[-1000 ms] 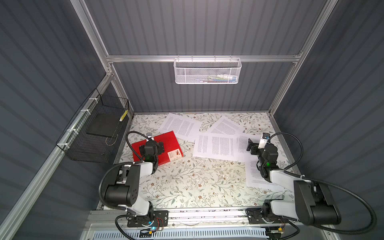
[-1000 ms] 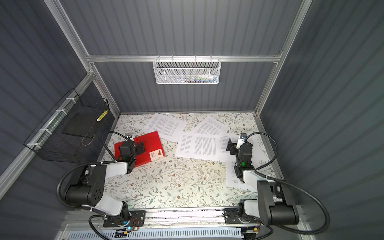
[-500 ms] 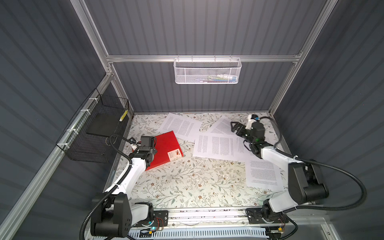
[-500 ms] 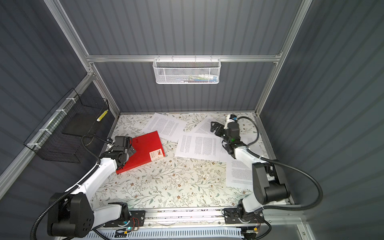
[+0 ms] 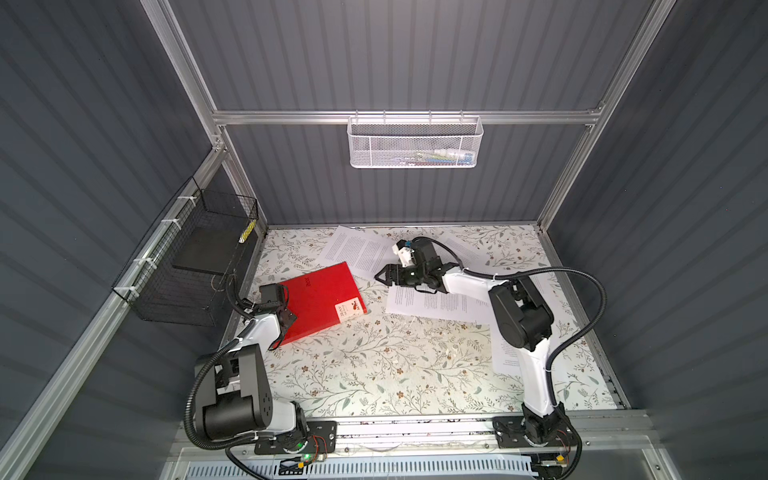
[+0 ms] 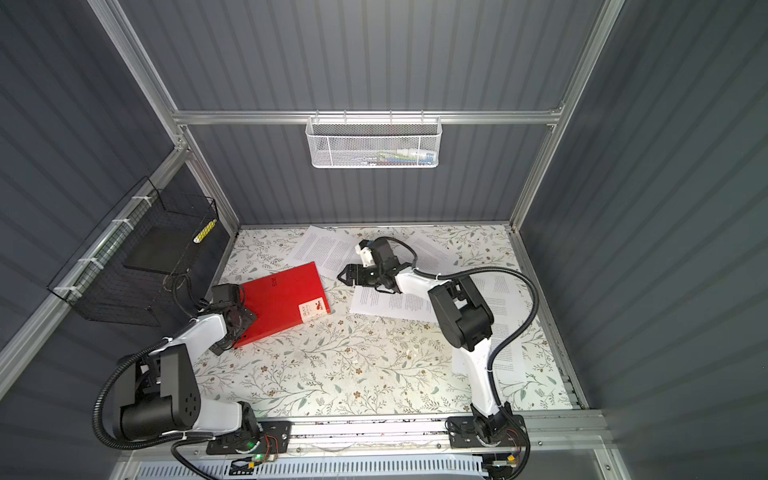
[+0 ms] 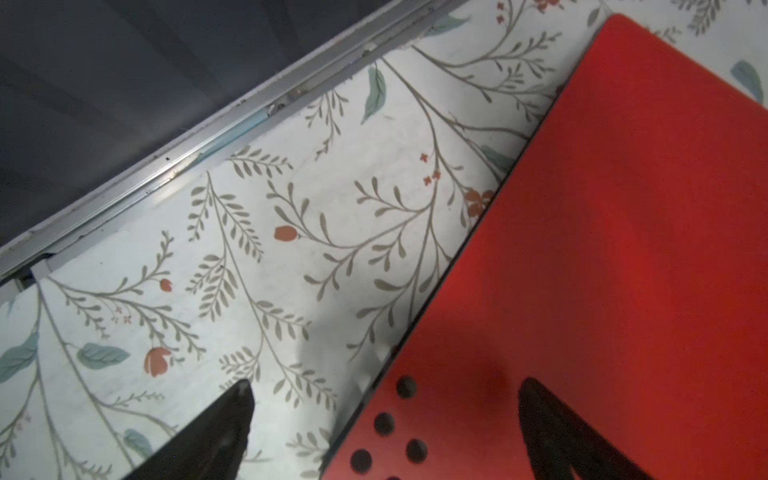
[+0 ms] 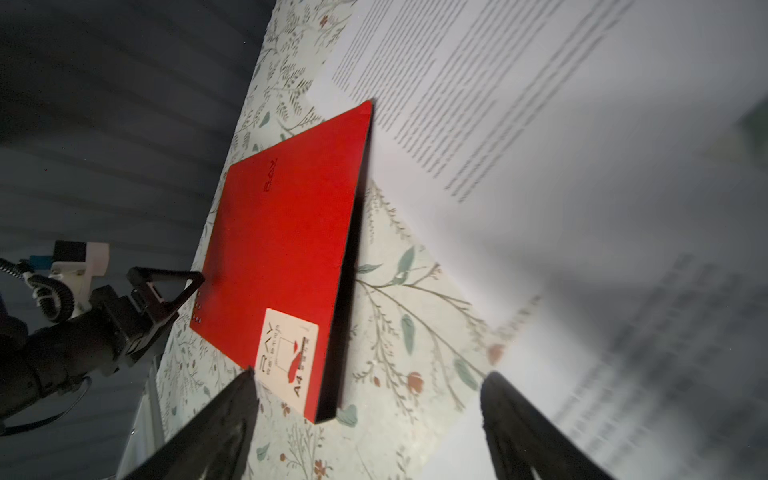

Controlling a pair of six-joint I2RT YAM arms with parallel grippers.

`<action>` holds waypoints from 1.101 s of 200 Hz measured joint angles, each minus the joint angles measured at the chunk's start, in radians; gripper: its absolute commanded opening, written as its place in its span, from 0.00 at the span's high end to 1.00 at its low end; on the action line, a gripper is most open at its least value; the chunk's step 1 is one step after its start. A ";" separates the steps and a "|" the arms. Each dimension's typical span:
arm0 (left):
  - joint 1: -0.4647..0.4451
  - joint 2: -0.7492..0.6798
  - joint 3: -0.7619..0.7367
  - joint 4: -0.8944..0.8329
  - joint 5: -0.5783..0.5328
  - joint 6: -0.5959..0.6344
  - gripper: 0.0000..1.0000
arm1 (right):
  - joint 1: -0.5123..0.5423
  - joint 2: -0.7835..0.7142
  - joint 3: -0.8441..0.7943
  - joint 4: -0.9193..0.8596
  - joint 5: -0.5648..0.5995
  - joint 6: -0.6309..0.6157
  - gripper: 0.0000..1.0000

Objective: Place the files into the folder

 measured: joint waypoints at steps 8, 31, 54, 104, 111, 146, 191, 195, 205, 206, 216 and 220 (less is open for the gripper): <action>0.012 0.002 -0.003 0.018 0.008 0.008 0.00 | 0.014 0.030 0.035 -0.016 -0.023 -0.004 0.21; 0.034 0.027 -0.004 0.060 0.032 0.032 0.00 | 0.039 0.108 0.128 -0.058 -0.083 -0.014 0.27; 0.055 0.054 -0.002 0.108 0.081 0.066 0.00 | 0.058 0.173 0.203 -0.095 -0.121 -0.019 0.31; 0.068 0.122 0.031 0.156 0.182 0.111 0.00 | 0.079 0.238 0.262 -0.139 -0.165 -0.011 0.37; 0.068 0.130 0.040 0.156 0.194 0.119 0.00 | 0.081 0.243 0.272 -0.139 -0.172 -0.010 0.38; 0.068 0.154 0.067 0.167 0.241 0.149 0.00 | 0.089 0.277 0.322 -0.154 -0.209 -0.007 0.47; 0.068 0.177 0.084 0.205 0.308 0.178 0.00 | 0.090 0.279 0.322 -0.158 -0.260 0.015 0.64; 0.068 0.177 0.084 0.209 0.311 0.181 0.00 | 0.090 0.279 0.320 -0.156 -0.261 0.014 0.66; 0.068 0.179 0.084 0.216 0.319 0.186 0.00 | 0.088 0.279 0.313 -0.146 -0.266 0.021 0.72; 0.068 0.179 0.084 0.216 0.319 0.186 0.00 | 0.088 0.279 0.312 -0.145 -0.266 0.019 0.73; 0.068 0.179 0.084 0.220 0.327 0.190 0.00 | 0.085 0.278 0.299 -0.129 -0.272 0.034 0.78; 0.068 0.179 0.084 0.221 0.332 0.190 0.00 | 0.084 0.278 0.293 -0.124 -0.276 0.032 0.81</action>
